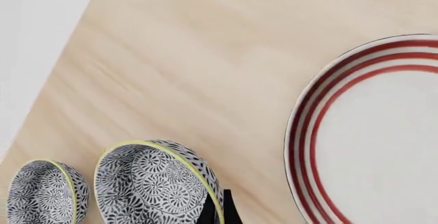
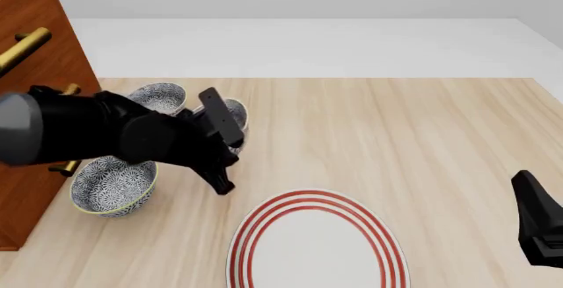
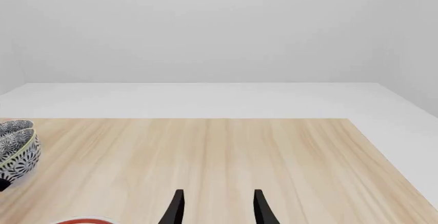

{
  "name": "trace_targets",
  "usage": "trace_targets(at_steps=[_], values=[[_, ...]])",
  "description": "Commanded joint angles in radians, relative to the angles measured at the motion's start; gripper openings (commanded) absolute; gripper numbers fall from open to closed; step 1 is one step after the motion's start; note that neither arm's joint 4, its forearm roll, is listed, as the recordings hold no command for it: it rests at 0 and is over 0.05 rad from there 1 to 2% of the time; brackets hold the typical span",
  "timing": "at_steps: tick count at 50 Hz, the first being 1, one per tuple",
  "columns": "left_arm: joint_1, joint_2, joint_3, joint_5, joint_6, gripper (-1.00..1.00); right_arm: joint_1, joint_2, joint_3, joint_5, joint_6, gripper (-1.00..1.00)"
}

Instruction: Pick up the bowl and put it in the middle on the plate.

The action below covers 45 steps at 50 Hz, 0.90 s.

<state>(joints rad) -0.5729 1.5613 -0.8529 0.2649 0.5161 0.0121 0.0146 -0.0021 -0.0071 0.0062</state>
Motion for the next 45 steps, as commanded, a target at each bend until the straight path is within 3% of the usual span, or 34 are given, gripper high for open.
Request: trace_targets(at_steps=[1,5,8,45], values=[[-0.074,-0.088,0.003,0.043,0.011,-1.0,0.0,0.0,0.0,0.0,0.0,1.0],[-0.109,-0.11,-0.006,0.072,0.005,-1.0,0.0,0.0,0.0,0.0,0.0,1.0],[-0.161,-0.122,-0.037,0.102,-0.048,-1.0,0.0,0.0,0.0,0.0,0.0,1.0],[-0.392,-0.232,-0.029,0.206,-0.026,-1.0,0.0,0.0,0.0,0.0,0.0,1.0]])
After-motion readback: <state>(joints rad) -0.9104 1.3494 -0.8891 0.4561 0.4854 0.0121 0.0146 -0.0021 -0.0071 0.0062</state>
